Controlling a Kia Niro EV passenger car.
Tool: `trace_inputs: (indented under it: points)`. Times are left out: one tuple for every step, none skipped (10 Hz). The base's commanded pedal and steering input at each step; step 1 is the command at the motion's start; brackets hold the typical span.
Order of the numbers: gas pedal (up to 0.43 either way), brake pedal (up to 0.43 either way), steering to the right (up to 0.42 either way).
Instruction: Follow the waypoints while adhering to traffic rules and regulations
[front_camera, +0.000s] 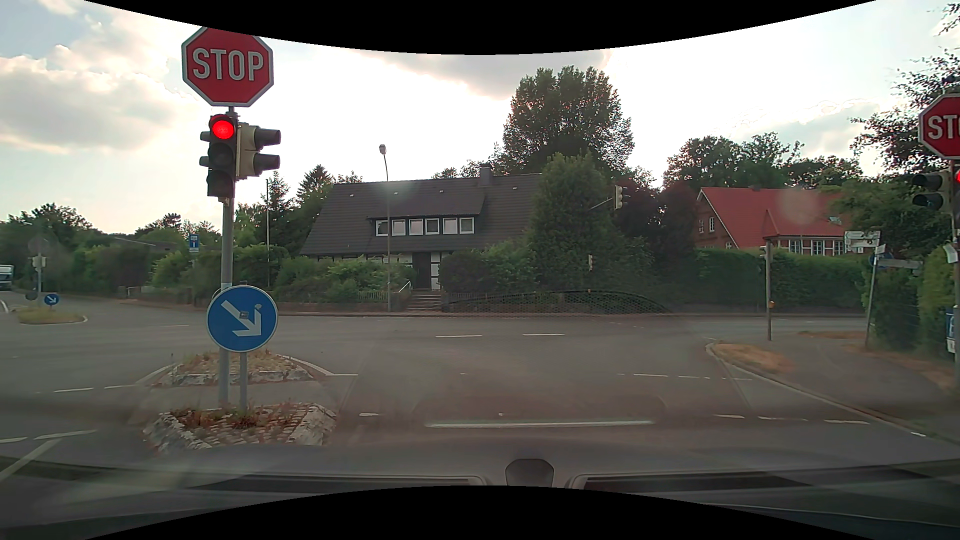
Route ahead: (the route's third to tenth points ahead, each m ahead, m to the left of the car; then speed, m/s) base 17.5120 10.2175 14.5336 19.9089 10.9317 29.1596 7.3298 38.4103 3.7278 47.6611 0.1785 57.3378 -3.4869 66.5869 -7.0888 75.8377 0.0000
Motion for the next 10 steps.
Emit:
trace_inputs:
  points:
    - [0.000,0.250,-0.005]
    - [0.000,0.250,-0.005]
    - [0.000,0.250,-0.006]
    - [0.000,0.250,-0.005]
    - [0.000,0.250,-0.006]
    - [0.000,0.250,-0.005]
    - [0.000,0.250,-0.005]
    - [0.000,0.250,-0.005]
    - [0.000,0.250,-0.005]
    - [0.000,0.250,-0.005]
